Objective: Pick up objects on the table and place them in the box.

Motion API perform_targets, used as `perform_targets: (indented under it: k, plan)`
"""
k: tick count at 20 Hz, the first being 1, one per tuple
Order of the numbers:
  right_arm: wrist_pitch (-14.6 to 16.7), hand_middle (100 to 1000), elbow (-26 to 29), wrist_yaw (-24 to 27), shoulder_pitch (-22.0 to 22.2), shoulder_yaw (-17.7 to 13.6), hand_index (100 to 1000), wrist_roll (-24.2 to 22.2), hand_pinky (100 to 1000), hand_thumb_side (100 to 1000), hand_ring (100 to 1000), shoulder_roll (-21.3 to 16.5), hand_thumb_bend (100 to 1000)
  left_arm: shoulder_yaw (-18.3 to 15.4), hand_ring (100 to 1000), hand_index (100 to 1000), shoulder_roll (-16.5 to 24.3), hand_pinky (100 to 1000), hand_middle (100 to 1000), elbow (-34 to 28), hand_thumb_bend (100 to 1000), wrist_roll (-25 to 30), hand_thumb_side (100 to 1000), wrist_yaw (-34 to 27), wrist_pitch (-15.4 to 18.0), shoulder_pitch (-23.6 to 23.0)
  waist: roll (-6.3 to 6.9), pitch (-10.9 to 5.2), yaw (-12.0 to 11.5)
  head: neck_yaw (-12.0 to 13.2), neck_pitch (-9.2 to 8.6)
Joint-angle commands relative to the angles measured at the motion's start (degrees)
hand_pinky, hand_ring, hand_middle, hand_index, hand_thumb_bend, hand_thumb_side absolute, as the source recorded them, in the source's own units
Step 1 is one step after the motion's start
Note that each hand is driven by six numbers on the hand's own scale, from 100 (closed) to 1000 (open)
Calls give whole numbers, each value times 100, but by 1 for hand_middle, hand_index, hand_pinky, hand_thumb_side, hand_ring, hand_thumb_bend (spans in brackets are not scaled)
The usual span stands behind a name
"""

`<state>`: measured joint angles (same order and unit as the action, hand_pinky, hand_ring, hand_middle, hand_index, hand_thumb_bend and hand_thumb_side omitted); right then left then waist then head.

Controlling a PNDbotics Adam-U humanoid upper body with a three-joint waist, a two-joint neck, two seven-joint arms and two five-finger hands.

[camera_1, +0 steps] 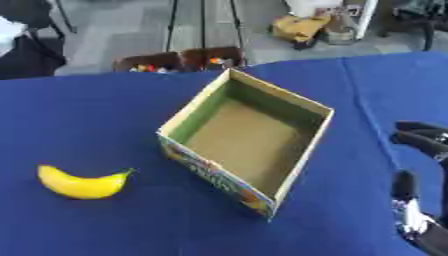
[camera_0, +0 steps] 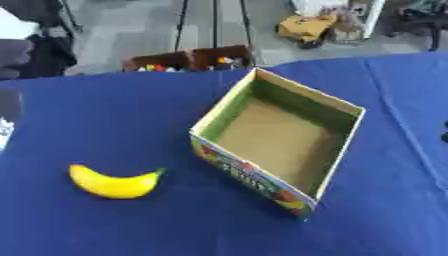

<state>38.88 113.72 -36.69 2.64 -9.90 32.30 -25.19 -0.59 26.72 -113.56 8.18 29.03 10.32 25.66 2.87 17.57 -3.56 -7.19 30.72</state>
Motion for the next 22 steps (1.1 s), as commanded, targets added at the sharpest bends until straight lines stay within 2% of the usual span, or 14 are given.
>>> perform_targets:
  k: [1, 8, 10, 14, 17, 22]
  plan:
    - [1100, 593, 87, -21, 10, -34, 769, 1085, 628, 848, 735, -57, 100, -75, 857, 948, 77, 789, 864, -103, 100, -20, 1000, -7, 5, 40, -16, -100, 2, 6, -63]
    - [1094, 592, 87, -20, 18, -22, 768, 1079, 628, 848, 735, -77, 100, -2, 848, 933, 279, 781, 851, -103, 100, 209, 1000, 113, 20, 147, -6, -118, -8, -5, -33]
    - [1101, 592, 87, -13, 20, -14, 767, 1071, 628, 847, 735, -95, 100, 107, 858, 939, 518, 801, 864, -103, 100, 373, 1000, 182, -46, 208, -3, -131, -3, -4, -34]
    - [1122, 591, 87, 3, 47, -3, 766, 1058, 628, 848, 734, -137, 100, 473, 855, 933, 1327, 801, 864, -103, 100, 627, 1000, 43, -580, 300, 26, -173, 16, 6, -27]
    - [1127, 591, 87, 33, 50, 10, 765, 1041, 628, 848, 733, -165, 100, 810, 869, 979, 1931, 822, 878, -103, 100, 634, 1000, -188, -1050, 419, 46, -200, 33, 17, -30]
    - [1151, 591, 87, 89, 69, 22, 763, 1009, 628, 848, 733, -214, 100, 1324, 892, 1000, 2663, 862, 901, -103, 118, 921, 1000, -478, -1514, 680, 68, -251, 47, 26, -30]
